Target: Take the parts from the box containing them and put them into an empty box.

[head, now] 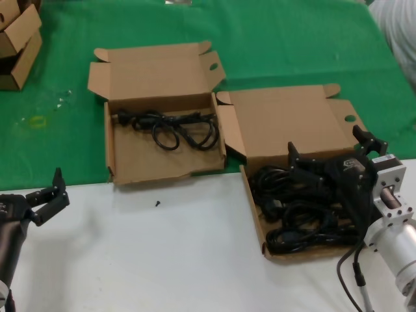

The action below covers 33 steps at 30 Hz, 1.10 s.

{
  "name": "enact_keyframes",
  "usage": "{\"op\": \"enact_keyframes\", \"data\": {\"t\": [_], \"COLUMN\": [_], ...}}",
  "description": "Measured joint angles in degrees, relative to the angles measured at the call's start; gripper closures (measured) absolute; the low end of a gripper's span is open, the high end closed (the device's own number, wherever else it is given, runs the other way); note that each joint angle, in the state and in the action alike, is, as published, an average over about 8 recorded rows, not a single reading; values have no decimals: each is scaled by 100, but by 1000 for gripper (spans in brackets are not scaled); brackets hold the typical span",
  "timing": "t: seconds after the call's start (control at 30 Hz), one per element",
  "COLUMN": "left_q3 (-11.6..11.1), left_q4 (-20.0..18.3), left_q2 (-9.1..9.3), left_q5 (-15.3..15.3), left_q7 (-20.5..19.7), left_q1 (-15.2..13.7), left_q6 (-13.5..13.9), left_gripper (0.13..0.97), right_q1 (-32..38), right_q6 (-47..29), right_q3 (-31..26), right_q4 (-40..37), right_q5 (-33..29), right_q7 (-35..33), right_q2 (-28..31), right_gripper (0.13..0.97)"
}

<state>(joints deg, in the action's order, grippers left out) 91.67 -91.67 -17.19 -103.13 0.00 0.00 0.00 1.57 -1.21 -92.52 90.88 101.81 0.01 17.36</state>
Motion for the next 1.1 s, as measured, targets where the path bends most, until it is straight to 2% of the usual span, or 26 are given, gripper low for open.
{"op": "enact_keyframes", "data": {"t": [1.1], "left_q3": [0], "left_q4": [0], "left_q2": [0], "left_q5": [0], "left_q7": [0], "left_q1": [0], "left_q6": [0], "left_gripper": [132], "right_q1": [0], "right_q6": [0], "right_q3": [0], "right_q4": [0], "right_q5": [0], "right_q7": [0], "right_q2": [0], "right_gripper": [129]}}
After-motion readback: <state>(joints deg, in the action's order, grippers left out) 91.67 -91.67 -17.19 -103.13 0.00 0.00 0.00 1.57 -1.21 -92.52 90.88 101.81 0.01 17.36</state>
